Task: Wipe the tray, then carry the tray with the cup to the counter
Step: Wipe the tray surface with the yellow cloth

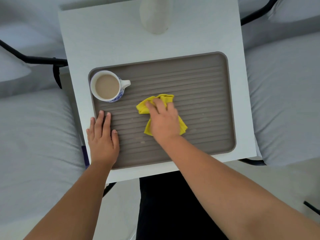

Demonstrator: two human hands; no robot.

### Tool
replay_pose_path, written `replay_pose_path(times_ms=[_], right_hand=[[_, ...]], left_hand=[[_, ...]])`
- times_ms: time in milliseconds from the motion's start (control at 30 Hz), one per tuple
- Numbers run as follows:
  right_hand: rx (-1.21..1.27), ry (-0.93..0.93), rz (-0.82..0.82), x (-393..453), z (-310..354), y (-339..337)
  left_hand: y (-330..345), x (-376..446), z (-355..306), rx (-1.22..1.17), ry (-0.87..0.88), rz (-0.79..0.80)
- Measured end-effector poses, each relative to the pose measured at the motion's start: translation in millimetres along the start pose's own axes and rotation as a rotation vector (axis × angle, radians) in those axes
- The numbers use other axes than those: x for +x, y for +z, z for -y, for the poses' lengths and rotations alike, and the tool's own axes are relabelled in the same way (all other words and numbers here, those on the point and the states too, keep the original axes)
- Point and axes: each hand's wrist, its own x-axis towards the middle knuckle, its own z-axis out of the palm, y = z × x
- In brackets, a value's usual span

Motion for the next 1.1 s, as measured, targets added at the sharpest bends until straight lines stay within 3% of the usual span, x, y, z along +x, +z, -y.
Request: replay_pose_path(times_ms=[200,533,733,1100], right_hand=[[-0.114,-0.273,-0.002,0.0,-29.5,-12.6],[-0.182,0.246,-0.099,-26.7,-145.6,-50.2],[-0.135,0.448,-0.11,-24.4,-133.1,-41.3],[-0.089,-0.055,0.05,-11.8,10.0,-3.1]], left_hand=[[-1.2,0.9,-0.9,-0.003,-0.007,0.012],[-2.3,0.9,-0.7,-0.006,-0.021,0.038],[-2.0,1.0,-1.1,-0.015,-0.024,0.023],[-0.3,1.2,0.8,-0.019,-0.004,0.011]])
